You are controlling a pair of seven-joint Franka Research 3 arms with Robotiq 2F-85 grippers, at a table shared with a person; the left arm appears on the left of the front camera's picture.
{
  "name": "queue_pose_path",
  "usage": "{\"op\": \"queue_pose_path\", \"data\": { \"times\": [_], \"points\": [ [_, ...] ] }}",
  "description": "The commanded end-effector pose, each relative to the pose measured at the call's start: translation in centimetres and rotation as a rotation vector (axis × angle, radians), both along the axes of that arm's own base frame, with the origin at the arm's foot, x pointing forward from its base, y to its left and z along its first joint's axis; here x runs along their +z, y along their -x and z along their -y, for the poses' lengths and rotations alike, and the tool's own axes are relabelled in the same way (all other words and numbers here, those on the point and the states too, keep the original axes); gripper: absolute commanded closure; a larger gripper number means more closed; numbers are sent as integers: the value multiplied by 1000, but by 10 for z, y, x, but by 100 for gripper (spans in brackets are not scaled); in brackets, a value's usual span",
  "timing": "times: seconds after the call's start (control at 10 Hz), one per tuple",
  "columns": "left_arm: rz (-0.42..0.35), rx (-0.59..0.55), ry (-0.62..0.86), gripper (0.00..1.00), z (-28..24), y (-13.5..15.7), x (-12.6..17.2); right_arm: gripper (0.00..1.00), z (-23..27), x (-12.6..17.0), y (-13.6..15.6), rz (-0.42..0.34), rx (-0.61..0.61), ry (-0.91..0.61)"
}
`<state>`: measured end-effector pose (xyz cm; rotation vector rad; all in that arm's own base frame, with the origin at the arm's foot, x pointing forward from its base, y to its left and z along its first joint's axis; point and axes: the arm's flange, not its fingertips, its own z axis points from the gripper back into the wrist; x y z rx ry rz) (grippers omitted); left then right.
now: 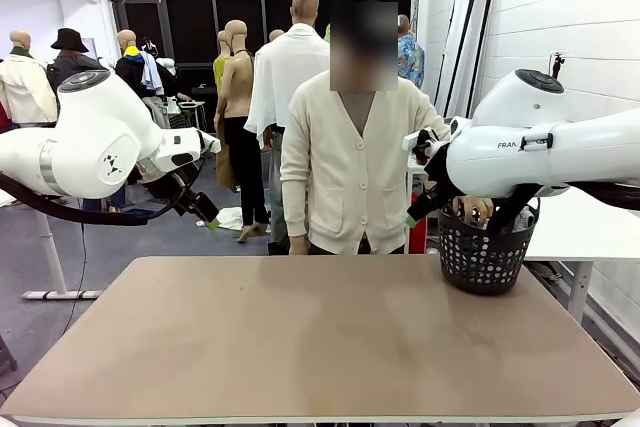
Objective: Fold the training pants.
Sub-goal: Grab both ends of the Training pants handed by a person.
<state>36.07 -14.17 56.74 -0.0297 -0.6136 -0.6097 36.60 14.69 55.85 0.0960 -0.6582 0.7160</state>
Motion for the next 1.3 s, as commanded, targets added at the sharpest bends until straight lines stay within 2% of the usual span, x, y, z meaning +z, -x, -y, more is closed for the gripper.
{"op": "queue_pose_path", "data": {
  "times": [0.0, 0.3, 0.4, 0.5, 1.2],
  "points": [
    [28, -5, -13, 0, -1, 8, 2, 0, 1, 1, 5, 24, -26, -18],
    [78, 42, -6, 0, 3, 12, 12, 0, 2, 1, 9, 26, -21, -2],
    [30, -10, -8, 0, 3, 8, 9, 0, 2, -4, 4, 19, -5, -32],
    [30, -10, -8, 0, 3, 8, 9, 0, 3, 7, 4, 19, -6, -8],
    [30, -10, -8, 0, 3, 8, 9, 0, 3, 7, 4, 19, -6, -8]
  ]
}}
